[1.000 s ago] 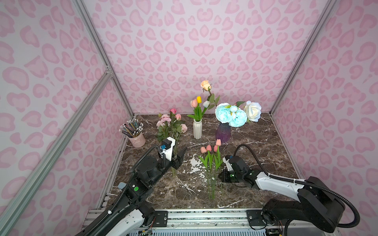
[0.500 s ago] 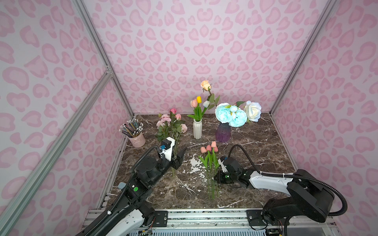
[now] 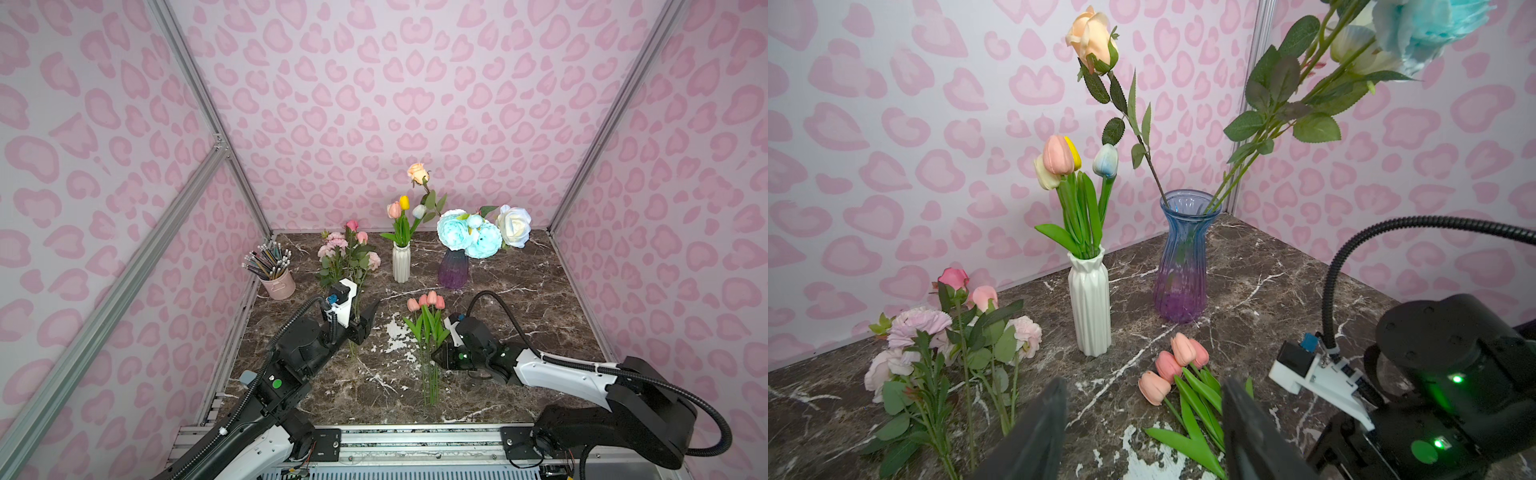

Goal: Pick out pink flowers from the vase
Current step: Place the flower at the center of the board.

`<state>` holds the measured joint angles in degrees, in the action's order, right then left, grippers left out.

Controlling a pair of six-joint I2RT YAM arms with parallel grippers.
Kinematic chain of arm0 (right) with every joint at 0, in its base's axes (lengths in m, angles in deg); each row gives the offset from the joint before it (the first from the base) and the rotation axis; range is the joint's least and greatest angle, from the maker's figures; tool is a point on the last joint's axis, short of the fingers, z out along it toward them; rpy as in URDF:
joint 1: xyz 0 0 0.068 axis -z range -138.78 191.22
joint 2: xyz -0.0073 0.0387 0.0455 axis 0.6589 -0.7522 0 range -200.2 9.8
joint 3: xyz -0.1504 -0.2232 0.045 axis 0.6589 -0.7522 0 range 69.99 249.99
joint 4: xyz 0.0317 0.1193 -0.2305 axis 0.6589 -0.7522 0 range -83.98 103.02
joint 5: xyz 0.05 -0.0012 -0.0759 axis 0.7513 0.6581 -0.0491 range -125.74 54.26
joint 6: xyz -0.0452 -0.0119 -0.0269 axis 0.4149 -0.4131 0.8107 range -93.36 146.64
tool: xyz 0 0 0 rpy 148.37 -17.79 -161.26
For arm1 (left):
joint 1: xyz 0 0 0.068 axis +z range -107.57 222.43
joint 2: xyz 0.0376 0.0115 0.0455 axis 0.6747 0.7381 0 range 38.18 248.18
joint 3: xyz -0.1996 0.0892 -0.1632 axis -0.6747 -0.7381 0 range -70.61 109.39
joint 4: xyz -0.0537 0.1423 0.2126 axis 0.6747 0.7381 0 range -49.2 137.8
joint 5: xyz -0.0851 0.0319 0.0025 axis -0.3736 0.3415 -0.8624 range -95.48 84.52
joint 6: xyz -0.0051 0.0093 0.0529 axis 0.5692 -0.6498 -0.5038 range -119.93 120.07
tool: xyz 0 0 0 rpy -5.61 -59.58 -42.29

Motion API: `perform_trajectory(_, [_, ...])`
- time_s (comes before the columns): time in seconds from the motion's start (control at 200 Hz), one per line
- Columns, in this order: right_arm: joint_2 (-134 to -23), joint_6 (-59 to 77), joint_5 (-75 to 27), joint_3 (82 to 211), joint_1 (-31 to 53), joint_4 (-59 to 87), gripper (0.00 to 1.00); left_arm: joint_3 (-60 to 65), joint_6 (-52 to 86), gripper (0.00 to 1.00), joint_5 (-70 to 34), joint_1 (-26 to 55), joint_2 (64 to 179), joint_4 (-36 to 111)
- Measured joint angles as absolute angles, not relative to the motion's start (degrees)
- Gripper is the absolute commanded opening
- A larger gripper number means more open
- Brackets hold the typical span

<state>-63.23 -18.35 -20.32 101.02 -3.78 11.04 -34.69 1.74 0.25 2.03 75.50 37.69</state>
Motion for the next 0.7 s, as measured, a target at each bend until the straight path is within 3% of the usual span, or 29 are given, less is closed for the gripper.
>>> perform_trajectory(0.305, [-50.97,-9.13,-28.71,109.63,-4.06,2.47,0.33,-28.65,1.37,0.63,-1.03,2.23,85.47,36.07])
perform_trajectory(0.4, [-49.83,-6.31,-28.86,108.89,-4.10,5.03,0.32,-24.39,1.42,0.58,-3.40,3.95,90.84,35.11])
perform_trajectory(0.705, [-62.79,-5.69,-24.06,103.55,-5.96,22.73,0.32,-8.35,2.95,0.54,-15.29,14.44,112.42,34.15])
